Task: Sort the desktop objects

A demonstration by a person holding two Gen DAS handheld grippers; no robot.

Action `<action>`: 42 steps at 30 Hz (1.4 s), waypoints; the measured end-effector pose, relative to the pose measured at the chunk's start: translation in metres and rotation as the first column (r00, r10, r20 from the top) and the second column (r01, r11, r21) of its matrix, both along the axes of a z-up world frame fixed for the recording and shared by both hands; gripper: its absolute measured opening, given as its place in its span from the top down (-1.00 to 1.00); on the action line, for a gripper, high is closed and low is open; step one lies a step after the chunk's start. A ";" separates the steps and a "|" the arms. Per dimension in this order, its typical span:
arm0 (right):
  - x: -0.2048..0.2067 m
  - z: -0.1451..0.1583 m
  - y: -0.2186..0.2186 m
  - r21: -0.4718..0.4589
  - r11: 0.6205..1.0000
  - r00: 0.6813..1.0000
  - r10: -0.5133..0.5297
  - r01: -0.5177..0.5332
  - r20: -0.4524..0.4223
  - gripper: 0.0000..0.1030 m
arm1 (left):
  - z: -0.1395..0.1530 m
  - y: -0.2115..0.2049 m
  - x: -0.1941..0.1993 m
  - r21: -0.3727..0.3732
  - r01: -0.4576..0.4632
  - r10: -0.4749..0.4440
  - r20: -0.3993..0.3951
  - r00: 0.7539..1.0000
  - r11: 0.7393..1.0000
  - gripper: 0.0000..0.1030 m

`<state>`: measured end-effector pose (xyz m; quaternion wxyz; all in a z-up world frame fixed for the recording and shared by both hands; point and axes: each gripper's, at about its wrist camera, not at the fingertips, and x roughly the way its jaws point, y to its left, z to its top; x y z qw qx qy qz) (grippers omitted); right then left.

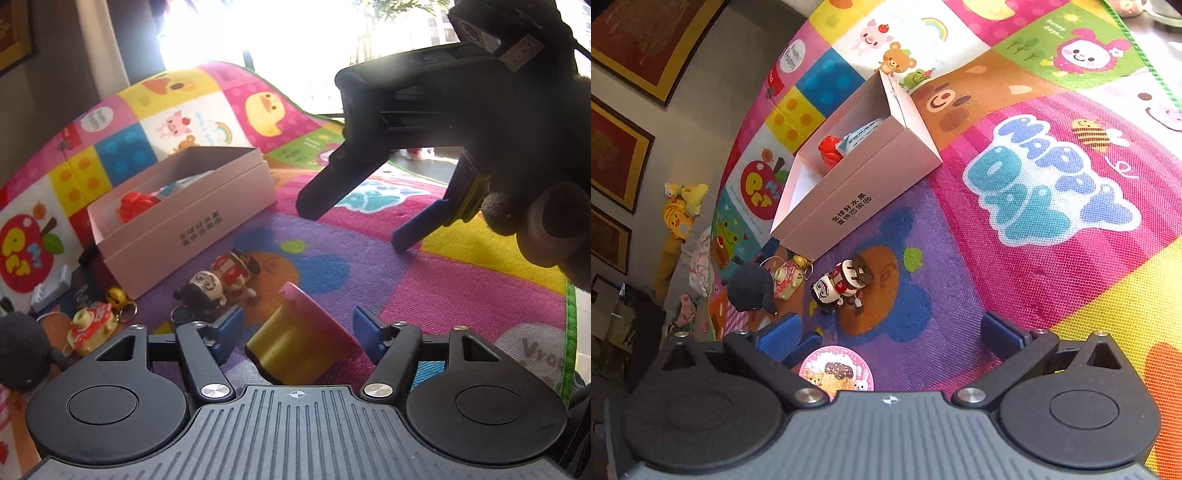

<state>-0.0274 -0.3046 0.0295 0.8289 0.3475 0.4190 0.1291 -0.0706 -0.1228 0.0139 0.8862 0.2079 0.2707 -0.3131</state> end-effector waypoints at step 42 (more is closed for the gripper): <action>-0.016 0.006 0.050 -0.331 0.943 0.994 0.053 -0.018 0.097 -1.00 | 0.005 0.154 0.074 -0.354 -0.623 0.463 -0.441 0.769 0.697 -1.00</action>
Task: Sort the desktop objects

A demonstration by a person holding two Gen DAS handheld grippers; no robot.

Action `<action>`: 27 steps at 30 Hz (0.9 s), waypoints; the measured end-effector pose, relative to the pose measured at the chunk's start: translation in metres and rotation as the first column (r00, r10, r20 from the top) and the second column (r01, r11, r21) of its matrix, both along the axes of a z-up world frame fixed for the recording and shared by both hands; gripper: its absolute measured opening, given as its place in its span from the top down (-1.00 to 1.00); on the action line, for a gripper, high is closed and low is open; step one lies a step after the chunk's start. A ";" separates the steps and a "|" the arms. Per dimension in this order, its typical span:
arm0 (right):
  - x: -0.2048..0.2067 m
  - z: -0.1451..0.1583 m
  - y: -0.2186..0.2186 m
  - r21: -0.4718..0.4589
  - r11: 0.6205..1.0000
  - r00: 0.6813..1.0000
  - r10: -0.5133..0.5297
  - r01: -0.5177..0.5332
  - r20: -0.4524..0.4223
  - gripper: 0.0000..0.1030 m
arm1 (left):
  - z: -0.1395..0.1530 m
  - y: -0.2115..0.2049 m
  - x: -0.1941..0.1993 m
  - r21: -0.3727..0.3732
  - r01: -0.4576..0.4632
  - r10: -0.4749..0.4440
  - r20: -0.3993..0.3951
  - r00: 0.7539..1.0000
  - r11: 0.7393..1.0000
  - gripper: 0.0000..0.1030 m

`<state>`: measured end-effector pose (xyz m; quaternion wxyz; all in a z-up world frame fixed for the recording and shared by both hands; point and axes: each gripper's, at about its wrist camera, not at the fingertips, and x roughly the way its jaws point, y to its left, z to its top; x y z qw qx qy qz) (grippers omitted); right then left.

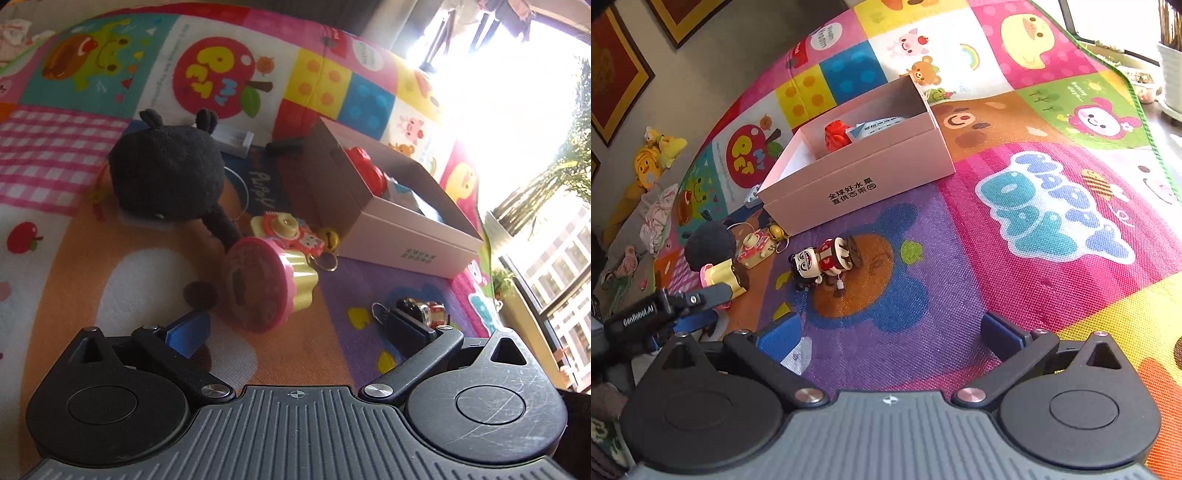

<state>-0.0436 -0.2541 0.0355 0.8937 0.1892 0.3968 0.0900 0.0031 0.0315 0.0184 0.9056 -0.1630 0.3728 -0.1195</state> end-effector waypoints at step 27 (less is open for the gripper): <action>-0.014 -0.008 0.054 -0.382 0.922 0.994 0.092 -0.061 0.064 -1.00 | 0.006 -0.035 -0.045 0.798 0.201 -0.427 0.078 0.901 0.569 -0.23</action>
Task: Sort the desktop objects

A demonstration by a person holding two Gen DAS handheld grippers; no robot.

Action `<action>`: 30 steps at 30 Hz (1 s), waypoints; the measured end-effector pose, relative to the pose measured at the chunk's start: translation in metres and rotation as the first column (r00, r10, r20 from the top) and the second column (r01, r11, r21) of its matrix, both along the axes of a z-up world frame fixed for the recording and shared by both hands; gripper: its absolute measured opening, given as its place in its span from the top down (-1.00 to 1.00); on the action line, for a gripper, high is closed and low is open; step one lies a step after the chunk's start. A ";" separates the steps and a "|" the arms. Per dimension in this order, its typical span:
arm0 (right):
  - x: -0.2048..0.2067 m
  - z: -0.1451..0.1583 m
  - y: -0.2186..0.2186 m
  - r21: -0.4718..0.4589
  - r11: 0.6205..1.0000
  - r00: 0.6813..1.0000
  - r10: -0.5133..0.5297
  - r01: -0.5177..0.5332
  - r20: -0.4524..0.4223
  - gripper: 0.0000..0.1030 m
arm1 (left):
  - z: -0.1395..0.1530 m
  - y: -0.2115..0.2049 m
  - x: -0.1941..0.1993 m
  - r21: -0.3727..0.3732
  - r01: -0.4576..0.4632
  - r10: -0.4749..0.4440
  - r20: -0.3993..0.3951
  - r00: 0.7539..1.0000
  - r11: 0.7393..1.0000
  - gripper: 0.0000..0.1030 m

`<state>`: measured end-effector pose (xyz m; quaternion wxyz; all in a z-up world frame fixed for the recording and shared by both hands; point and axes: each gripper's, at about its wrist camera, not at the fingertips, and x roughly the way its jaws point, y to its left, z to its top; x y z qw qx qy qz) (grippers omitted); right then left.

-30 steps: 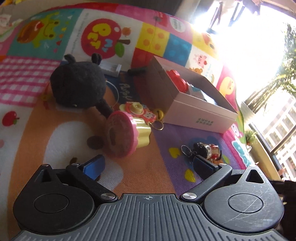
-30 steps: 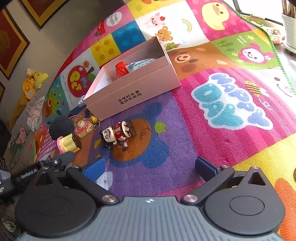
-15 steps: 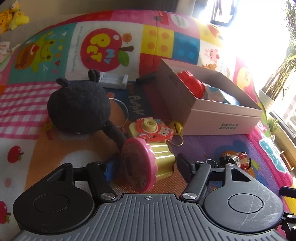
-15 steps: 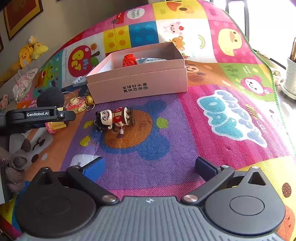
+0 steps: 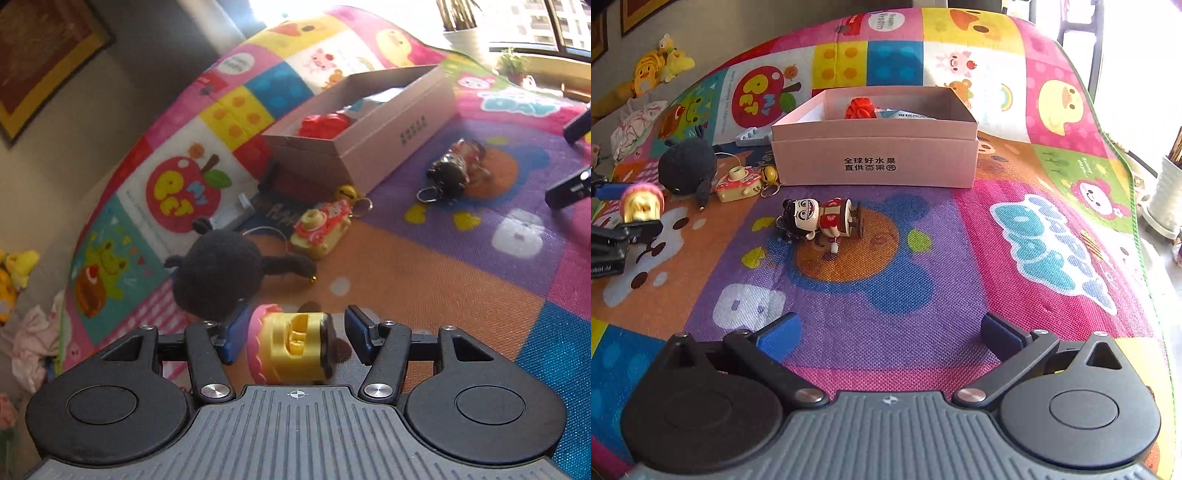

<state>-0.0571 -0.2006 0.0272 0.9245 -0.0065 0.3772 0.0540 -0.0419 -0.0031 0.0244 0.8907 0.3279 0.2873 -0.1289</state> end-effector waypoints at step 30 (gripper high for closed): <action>0.062 0.029 0.030 0.013 0.993 0.993 0.119 -0.118 -0.014 -0.26 | 0.000 0.039 -0.006 -0.433 -0.266 0.233 -0.130 0.964 0.861 -0.69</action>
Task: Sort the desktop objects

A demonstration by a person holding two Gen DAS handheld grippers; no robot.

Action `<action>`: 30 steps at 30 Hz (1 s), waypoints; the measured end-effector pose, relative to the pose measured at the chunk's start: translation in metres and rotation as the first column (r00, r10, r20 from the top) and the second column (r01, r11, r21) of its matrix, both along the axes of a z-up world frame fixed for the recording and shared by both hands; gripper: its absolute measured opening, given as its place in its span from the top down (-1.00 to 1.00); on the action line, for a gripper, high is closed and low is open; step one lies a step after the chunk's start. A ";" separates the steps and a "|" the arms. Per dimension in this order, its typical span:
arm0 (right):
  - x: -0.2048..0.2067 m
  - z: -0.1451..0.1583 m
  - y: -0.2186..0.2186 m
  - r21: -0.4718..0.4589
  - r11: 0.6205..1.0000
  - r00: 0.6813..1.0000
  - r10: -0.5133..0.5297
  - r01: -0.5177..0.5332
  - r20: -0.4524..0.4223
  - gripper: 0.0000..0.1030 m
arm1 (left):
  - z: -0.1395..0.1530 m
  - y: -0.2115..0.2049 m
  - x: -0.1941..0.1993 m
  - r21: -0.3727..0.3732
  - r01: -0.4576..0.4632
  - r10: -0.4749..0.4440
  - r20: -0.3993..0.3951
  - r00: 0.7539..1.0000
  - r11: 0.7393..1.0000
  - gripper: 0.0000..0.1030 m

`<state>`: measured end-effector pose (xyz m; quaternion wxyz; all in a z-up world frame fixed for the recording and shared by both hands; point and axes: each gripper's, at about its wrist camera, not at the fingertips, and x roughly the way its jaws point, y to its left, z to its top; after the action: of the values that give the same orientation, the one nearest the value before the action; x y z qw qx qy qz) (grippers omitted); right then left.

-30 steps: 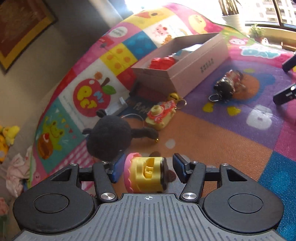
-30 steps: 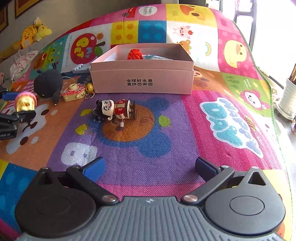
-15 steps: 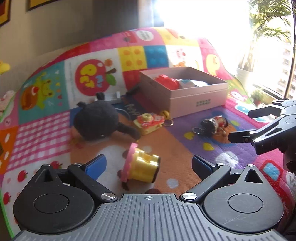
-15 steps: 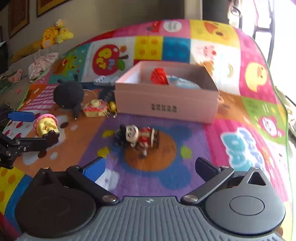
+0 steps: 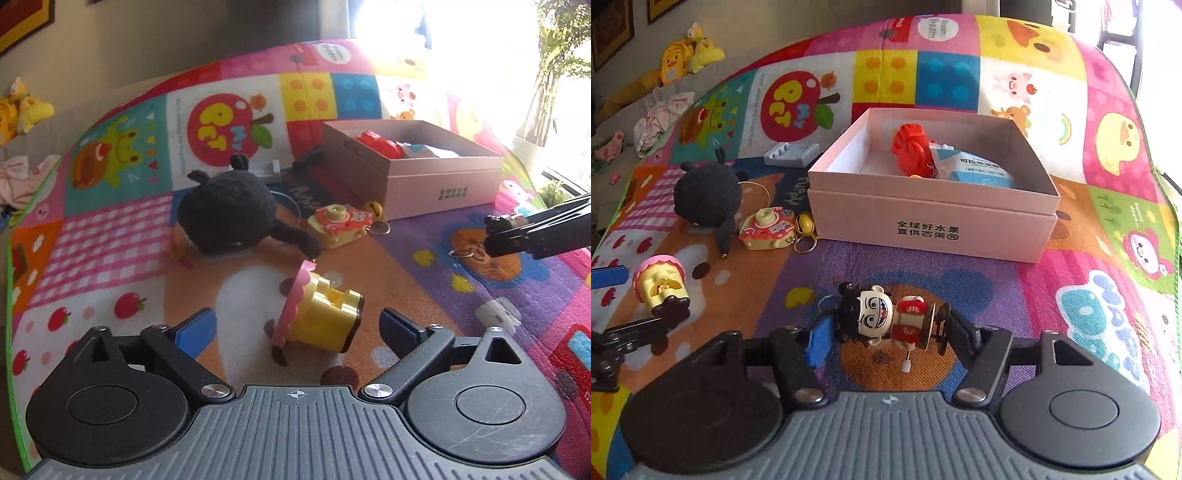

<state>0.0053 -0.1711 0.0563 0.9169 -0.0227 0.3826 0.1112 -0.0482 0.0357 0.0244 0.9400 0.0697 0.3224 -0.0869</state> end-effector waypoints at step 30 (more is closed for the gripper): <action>-0.047 0.115 -0.065 0.136 0.990 0.951 -0.073 0.033 0.299 -0.26 | 0.076 -0.126 0.106 0.085 0.263 -0.276 0.264 0.924 0.961 0.08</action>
<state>-0.0420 -0.2364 0.1712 0.9669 0.0305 0.2299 0.1062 0.0581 -0.0901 0.1002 0.9526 0.1472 0.1786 -0.1972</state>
